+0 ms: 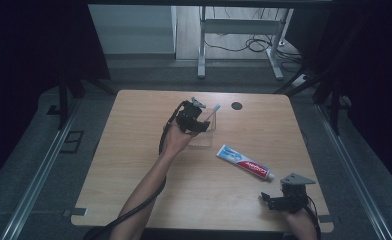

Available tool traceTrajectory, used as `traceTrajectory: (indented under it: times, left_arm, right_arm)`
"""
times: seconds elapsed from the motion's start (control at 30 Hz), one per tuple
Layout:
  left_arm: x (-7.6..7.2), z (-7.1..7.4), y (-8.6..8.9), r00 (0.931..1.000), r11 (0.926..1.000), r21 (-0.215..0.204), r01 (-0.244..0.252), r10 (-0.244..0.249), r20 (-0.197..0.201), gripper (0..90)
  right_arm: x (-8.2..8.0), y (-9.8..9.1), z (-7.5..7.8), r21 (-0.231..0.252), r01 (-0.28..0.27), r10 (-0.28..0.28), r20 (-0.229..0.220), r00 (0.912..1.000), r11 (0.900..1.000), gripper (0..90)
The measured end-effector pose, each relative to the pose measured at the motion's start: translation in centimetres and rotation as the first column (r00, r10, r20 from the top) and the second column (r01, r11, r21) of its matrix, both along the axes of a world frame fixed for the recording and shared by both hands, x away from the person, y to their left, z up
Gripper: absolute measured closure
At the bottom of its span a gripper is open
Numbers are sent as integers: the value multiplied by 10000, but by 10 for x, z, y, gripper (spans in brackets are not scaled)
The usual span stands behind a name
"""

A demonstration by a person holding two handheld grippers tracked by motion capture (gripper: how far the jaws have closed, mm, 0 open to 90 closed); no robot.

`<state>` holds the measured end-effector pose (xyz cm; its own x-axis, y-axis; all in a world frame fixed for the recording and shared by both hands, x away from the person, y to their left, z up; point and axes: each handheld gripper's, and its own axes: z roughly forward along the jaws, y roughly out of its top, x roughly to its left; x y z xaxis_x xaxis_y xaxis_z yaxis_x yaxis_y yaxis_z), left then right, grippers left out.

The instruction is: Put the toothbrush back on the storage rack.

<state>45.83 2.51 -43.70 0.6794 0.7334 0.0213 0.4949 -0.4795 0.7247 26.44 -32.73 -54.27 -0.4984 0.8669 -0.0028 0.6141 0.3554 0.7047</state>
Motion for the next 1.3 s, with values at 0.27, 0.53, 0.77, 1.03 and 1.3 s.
traceTrajectory:
  times: [0.27, 0.53, 0.77, 1.03, 1.3]
  left_arm:
    - [-9, 10, 4, 9997, 9997, -137, 189, -187, 150, 304]
    - [-16, 15, 6, 9995, 9991, -274, 321, -319, 62, 229]
    - [-23, 17, 9, 9990, 9975, -556, 436, -437, -15, 173]
    - [-32, 16, 14, 9984, 9966, -606, 561, -562, 7, 145]
    - [-39, 14, 23, 9984, 9955, -766, 555, -550, 91, 143]
  right_arm:
    - [0, 0, 0, -10, 2, -2, 7, 10000, 10000, 0]
    - [0, 0, 0, -8, 2, -2, 5, 10000, 10000, 0]
    - [0, 0, 0, -7, 2, -2, 7, 10000, 10000, 0]
    - [0, 0, 0, -2, 6, -6, -2, 10000, 10000, 0]
    - [0, 0, 0, -3, 5, -5, -1, 10000, 10000, 0]
